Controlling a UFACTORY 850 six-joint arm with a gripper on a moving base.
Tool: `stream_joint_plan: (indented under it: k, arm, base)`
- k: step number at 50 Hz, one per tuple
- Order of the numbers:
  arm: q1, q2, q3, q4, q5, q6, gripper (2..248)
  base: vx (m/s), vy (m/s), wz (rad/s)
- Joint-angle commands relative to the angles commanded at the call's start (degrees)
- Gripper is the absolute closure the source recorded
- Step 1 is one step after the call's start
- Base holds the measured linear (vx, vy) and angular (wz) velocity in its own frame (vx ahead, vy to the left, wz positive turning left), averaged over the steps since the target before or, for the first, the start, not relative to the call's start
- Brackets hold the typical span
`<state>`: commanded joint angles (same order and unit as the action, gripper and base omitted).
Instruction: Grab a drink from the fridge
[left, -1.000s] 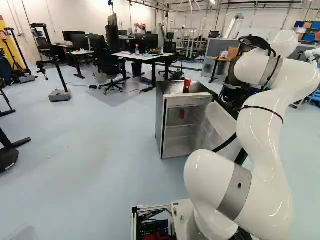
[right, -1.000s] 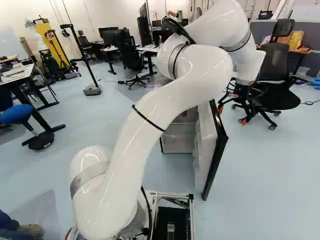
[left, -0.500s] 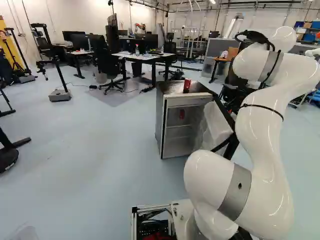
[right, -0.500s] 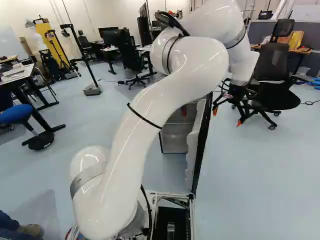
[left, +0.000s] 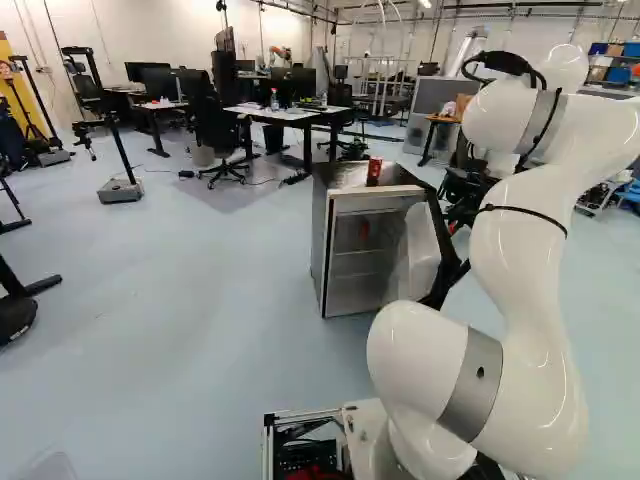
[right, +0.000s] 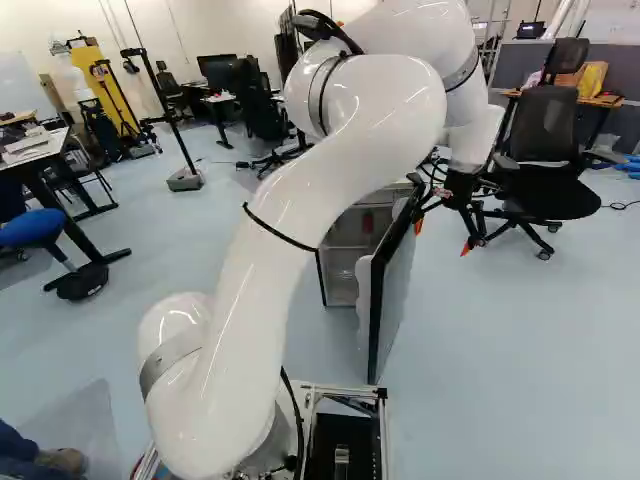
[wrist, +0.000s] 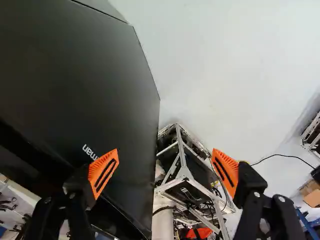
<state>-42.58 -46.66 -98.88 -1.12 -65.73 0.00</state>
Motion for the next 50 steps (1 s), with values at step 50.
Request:
stream_joint_plan:
  k: [50]
  arm:
    - [4.41, 7.04, 12.95, 0.00, 6.50, 0.00, 3]
  base:
    - [0.000, 0.000, 0.000]
